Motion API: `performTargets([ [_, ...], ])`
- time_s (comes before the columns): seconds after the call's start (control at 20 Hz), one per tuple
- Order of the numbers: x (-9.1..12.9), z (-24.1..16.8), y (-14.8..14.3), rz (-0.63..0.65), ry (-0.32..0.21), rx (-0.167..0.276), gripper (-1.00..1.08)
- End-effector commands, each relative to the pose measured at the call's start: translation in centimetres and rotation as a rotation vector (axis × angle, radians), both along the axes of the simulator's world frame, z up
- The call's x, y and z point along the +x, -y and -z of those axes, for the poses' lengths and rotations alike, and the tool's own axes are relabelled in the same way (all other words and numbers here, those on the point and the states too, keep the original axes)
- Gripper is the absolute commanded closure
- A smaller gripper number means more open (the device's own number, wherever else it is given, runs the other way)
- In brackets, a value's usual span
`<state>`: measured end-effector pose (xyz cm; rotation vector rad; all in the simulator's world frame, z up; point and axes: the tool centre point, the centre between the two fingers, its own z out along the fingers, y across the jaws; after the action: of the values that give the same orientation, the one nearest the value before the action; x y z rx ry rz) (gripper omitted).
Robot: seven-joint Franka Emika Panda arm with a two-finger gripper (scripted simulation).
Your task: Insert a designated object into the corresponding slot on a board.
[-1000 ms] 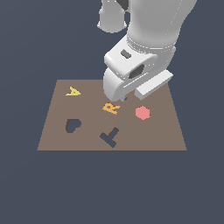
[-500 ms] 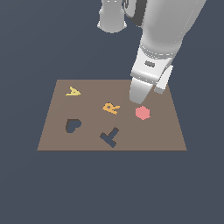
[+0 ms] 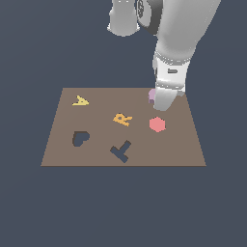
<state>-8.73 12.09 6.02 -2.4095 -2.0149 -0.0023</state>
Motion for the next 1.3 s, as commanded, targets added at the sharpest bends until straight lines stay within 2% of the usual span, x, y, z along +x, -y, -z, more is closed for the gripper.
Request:
performTargets([
  [0.0, -0.6, 0.4, -0.1, -0.05, 0.0, 0.0, -0.92],
  [0.35, -1.4, 1.0, -0.1, -0.114, -0.001, -0.001, -0.92],
  [1.15, -1.4, 3.0, 0.0, -0.113, -0.001, -0.002, -0.92],
  [1.2, -1.4, 3.0, 0.0, -0.113, -0.001, -0.002, 1.08],
  [1.25, -1.4, 3.0, 0.0, -0.113, -0.001, -0.002, 1.08],
])
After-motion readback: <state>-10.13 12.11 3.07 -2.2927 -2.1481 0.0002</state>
